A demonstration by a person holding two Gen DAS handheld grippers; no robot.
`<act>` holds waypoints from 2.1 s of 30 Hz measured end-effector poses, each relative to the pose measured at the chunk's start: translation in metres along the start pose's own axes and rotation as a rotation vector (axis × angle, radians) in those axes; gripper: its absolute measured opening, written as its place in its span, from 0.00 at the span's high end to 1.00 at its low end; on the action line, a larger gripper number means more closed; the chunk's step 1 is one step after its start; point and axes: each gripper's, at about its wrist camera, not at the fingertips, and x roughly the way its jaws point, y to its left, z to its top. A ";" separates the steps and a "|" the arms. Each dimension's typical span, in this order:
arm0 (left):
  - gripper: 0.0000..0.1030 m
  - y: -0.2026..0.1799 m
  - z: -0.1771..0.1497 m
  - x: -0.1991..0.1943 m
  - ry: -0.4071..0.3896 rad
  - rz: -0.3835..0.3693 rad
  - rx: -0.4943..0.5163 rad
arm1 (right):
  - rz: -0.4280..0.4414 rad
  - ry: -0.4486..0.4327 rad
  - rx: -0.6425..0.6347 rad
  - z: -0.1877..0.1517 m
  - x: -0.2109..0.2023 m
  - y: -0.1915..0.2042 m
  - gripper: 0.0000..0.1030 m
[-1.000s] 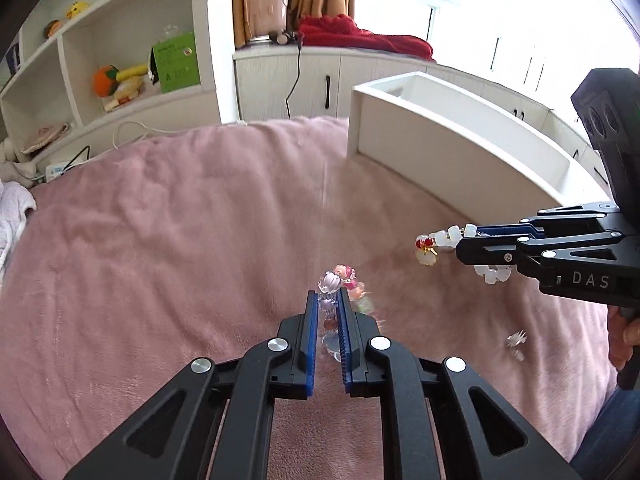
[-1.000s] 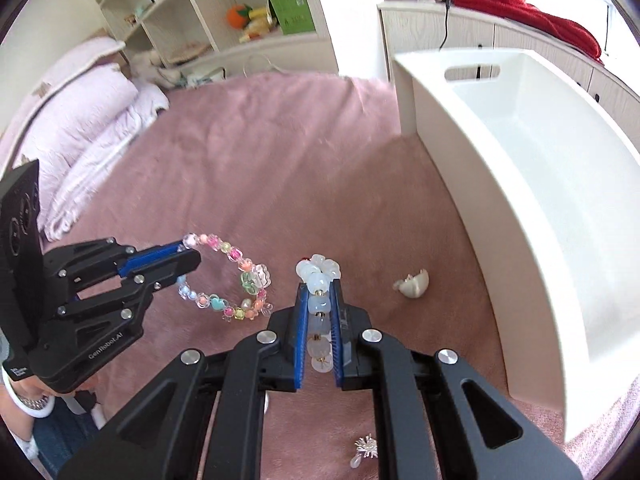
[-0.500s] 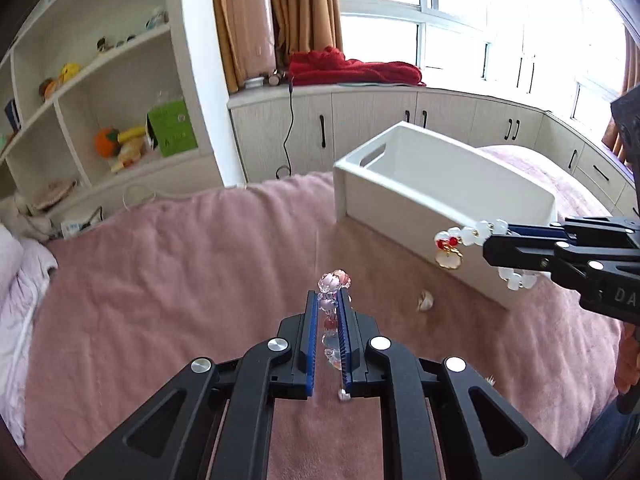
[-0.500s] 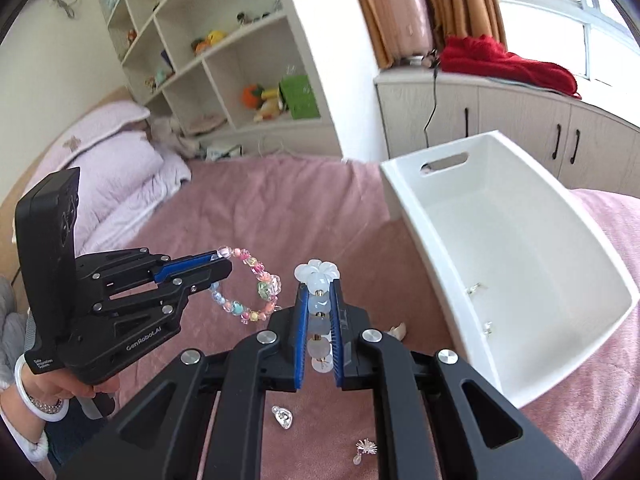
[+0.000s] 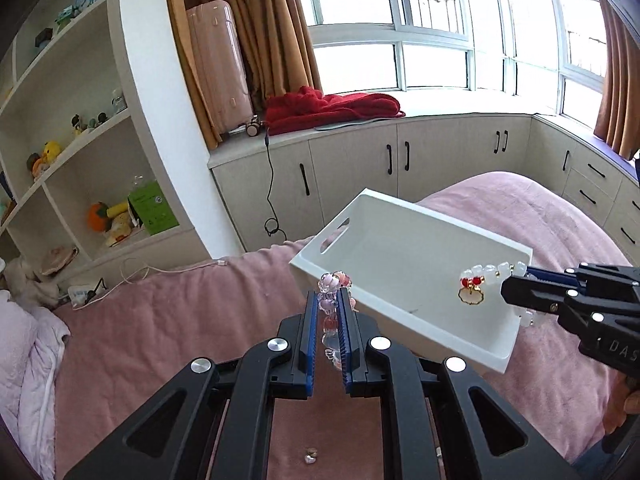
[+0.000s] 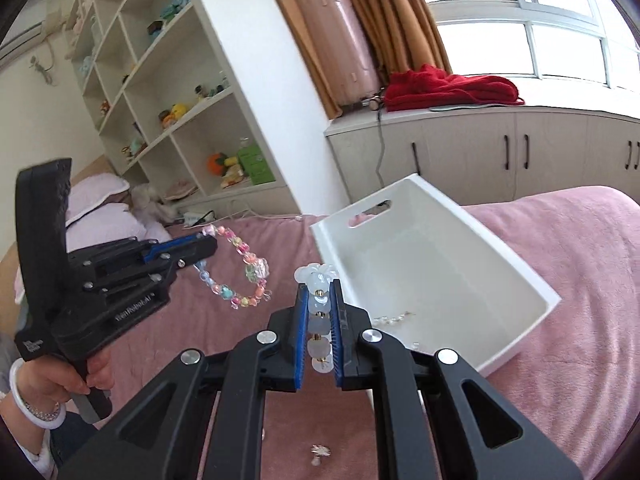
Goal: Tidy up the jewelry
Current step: 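Lift both bracelets and carry them over the white box, then open the left tool into the box while the right tool releases the white bracelet, then move the left tool to the silver heart charm while the right tool approaches the shell pendant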
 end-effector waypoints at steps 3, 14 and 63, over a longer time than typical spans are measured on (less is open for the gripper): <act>0.86 -0.016 0.015 0.006 -0.008 -0.018 -0.004 | -0.045 -0.011 0.027 0.000 -0.007 -0.017 0.89; 0.86 -0.072 0.053 0.063 0.016 -0.022 0.051 | -0.150 0.059 0.072 -0.010 0.015 -0.055 0.89; 0.18 0.082 -0.062 -0.001 0.026 0.090 -0.060 | -0.030 0.021 -0.186 -0.017 0.039 0.034 0.28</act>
